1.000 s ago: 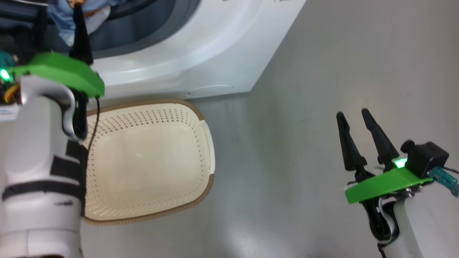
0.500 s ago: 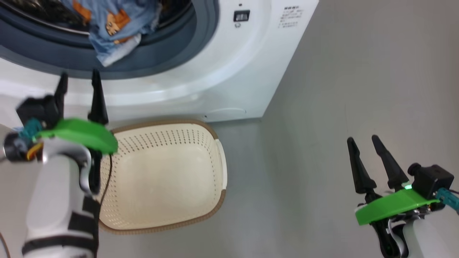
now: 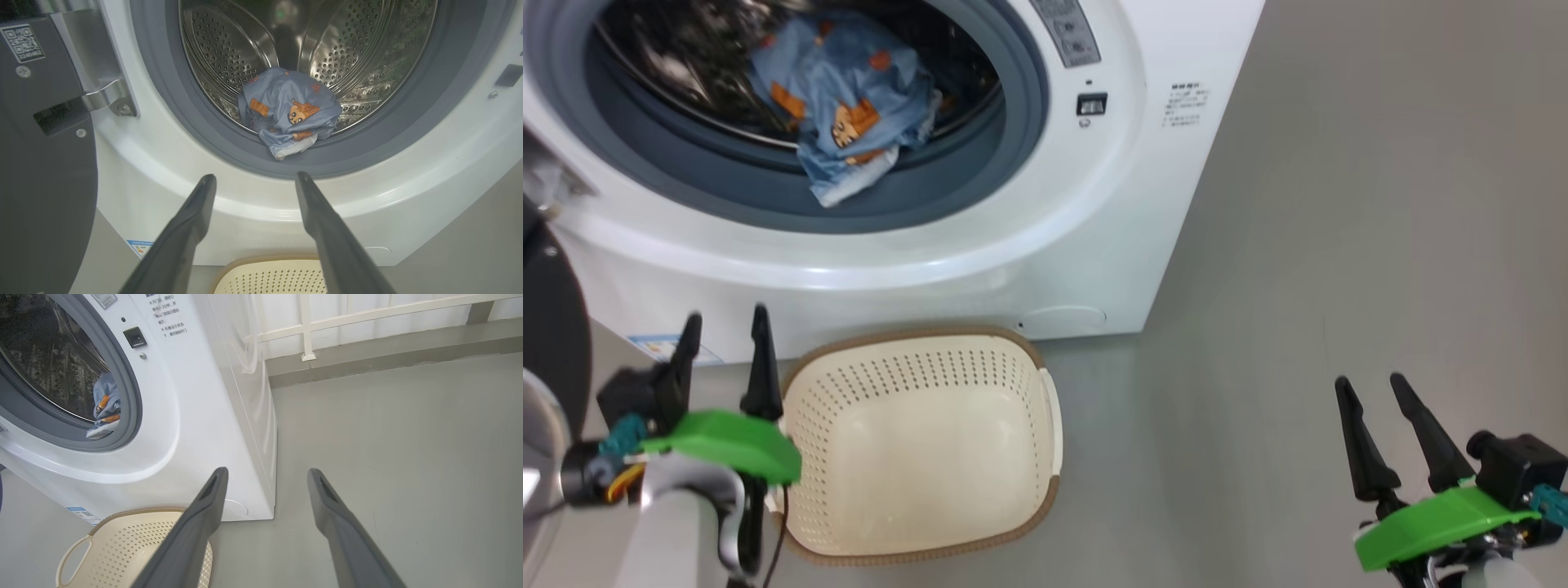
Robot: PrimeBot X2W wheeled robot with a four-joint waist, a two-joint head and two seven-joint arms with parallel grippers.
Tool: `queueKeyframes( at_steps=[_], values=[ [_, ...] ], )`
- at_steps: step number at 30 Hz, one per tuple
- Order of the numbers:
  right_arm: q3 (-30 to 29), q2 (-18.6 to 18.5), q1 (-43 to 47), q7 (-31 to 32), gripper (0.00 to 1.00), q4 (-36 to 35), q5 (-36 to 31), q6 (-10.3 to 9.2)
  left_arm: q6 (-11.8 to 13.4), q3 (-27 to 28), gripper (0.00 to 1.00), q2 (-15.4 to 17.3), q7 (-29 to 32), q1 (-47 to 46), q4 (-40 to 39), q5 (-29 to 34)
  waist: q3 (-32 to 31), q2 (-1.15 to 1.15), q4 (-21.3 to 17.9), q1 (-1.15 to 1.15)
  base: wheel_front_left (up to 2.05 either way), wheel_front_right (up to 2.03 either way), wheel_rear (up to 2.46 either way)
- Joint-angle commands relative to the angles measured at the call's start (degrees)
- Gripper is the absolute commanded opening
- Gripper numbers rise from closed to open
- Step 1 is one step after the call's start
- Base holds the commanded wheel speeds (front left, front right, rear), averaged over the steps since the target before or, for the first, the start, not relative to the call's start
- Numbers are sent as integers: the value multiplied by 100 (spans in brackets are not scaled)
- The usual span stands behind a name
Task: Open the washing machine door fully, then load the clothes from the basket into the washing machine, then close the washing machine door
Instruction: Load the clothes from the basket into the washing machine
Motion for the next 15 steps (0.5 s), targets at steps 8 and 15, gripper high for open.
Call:
queueKeyframes(
  at_steps=[8, 15],
  values=[
    [34, -138, 394, -28, 100, -132, -48, 16, -12, 273, 100, 115, -37, 782, -535, 2, -485, 0, 153, 0, 0, 0, 0],
    [-51, -158, 617, -28, 100, -169, -53, 16, -14, 327, 100, 110, -37, 1287, -905, 5, -671, 0, 185, 0, 0, 0, 0]
  ],
)
